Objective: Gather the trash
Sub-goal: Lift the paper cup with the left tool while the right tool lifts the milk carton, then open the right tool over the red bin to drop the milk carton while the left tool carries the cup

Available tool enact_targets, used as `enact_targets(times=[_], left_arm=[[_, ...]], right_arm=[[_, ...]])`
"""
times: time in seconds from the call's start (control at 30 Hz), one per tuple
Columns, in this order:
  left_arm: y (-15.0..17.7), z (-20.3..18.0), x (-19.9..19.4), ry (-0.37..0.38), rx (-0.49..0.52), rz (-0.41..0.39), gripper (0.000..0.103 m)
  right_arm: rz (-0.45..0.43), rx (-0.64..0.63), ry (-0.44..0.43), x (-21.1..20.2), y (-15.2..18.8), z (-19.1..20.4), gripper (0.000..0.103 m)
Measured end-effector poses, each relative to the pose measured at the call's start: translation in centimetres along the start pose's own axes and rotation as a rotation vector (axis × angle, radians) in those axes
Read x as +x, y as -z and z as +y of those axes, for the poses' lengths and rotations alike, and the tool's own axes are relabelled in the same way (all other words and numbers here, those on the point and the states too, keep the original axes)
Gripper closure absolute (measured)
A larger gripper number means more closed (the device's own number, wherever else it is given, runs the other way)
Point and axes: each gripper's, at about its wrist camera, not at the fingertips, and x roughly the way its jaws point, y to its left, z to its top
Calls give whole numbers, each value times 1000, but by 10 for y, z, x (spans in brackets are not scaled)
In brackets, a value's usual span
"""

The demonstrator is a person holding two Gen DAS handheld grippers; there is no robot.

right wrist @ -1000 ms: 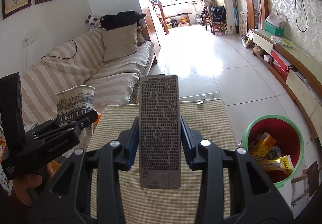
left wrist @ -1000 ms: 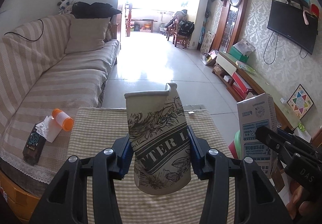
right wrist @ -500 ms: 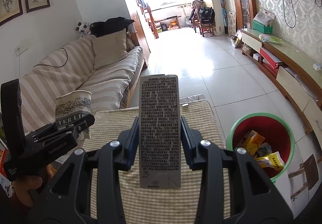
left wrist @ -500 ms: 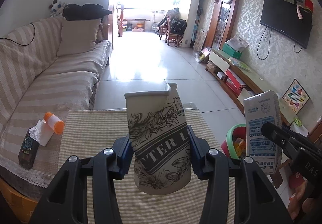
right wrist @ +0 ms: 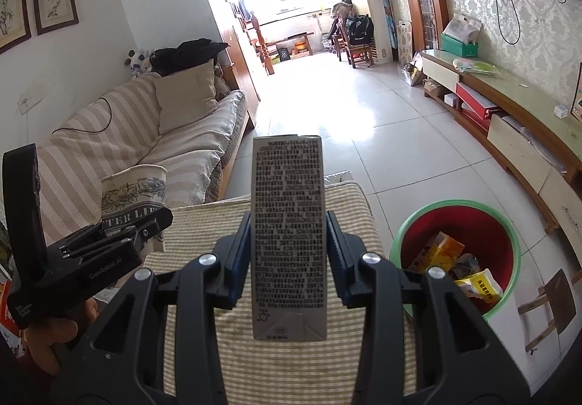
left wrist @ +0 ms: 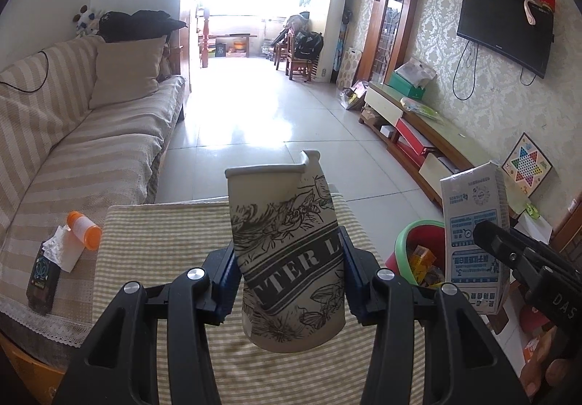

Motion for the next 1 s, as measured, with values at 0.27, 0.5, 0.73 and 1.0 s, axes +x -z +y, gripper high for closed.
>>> enact_targets(times=[0.27, 0.5, 0.73, 1.0], left_arm=[[-4, -24, 5, 33, 33, 0, 58], [-4, -42, 11, 61, 51, 4, 58], [0, -60, 21, 93, 71, 30, 58], [2, -69, 24, 109, 87, 42, 58]], right_arm=[[-10, 34, 41, -8, 5, -18, 66], [-8, 55, 82, -16, 8, -42, 66], [-9, 97, 131, -20, 13, -67, 66], [4, 128, 187, -23, 18, -87, 66]])
